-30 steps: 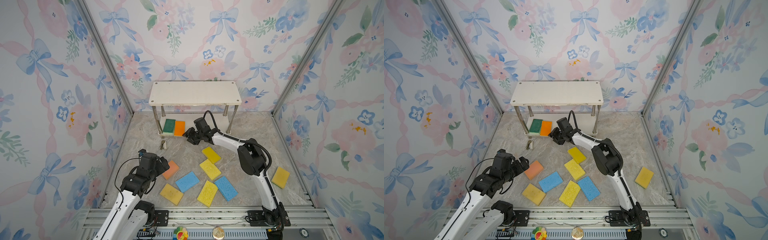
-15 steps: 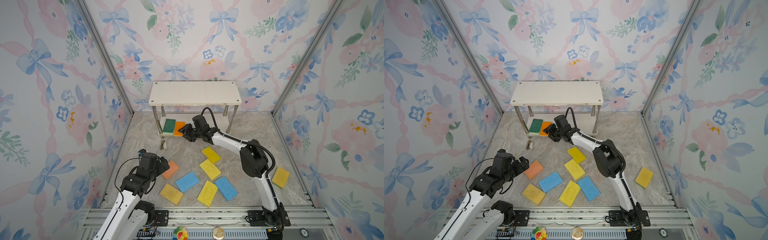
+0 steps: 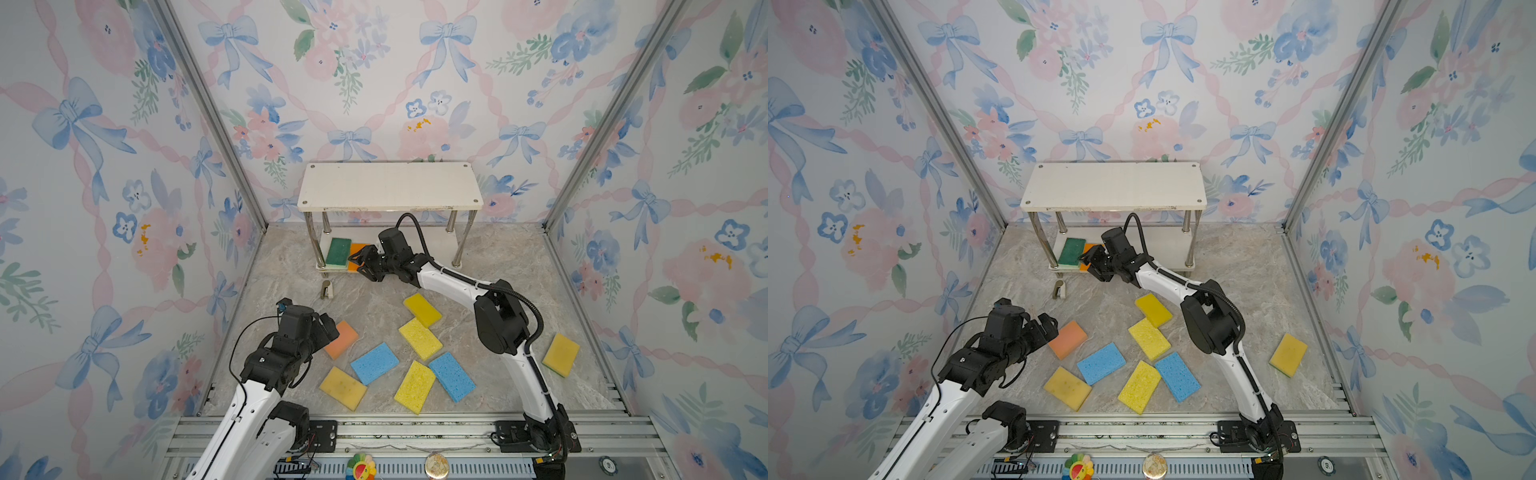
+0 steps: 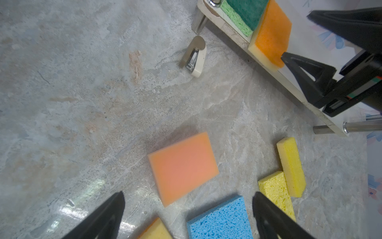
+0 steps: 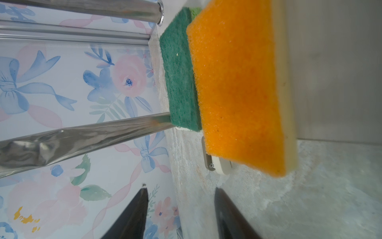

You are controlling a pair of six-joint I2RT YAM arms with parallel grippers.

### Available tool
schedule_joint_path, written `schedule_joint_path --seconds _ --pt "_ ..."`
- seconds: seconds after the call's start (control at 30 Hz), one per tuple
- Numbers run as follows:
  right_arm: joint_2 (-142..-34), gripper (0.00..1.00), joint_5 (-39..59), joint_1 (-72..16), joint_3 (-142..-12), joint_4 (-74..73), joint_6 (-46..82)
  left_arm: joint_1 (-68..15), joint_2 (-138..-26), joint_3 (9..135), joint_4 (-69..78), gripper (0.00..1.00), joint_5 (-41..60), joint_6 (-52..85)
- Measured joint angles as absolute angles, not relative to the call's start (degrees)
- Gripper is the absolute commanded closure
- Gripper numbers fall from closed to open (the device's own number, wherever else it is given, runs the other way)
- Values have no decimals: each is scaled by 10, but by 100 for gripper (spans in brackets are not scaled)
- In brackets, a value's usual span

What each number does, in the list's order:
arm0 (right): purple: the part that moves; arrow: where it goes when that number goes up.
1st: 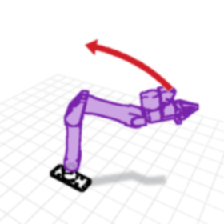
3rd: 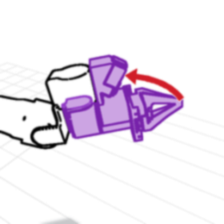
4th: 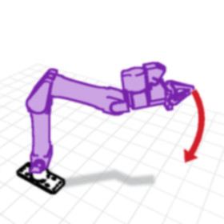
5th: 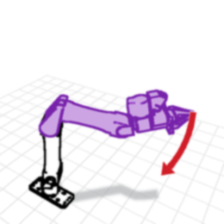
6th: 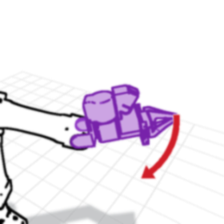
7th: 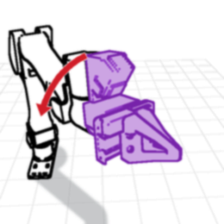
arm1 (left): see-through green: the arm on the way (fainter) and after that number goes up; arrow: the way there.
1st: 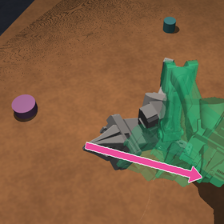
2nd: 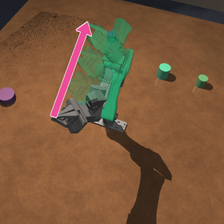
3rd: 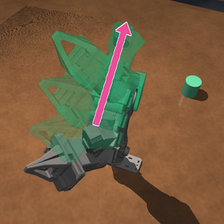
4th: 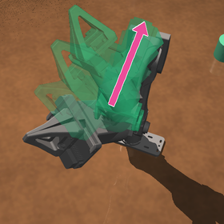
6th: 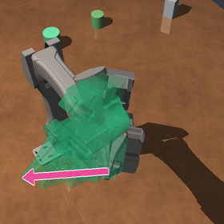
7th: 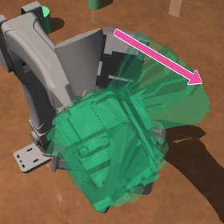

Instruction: Place and organize the cleaning sponges onto the shelf

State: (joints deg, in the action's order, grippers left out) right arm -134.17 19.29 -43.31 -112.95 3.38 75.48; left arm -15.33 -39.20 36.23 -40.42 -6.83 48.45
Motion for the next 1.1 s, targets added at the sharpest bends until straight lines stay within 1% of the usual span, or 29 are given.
schedule_joint_path --seconds 0.43,0.7,1.1 --pt "-1385 43 207 -443 -1150 36 768 -153 -392 362 -404 2 -69 484" --pt "-1418 42 208 -439 -1198 49 769 -153 -392 362 -404 2 -69 484" --pt "-1437 42 212 -429 -1263 72 762 -154 -392 362 -404 2 -78 484"
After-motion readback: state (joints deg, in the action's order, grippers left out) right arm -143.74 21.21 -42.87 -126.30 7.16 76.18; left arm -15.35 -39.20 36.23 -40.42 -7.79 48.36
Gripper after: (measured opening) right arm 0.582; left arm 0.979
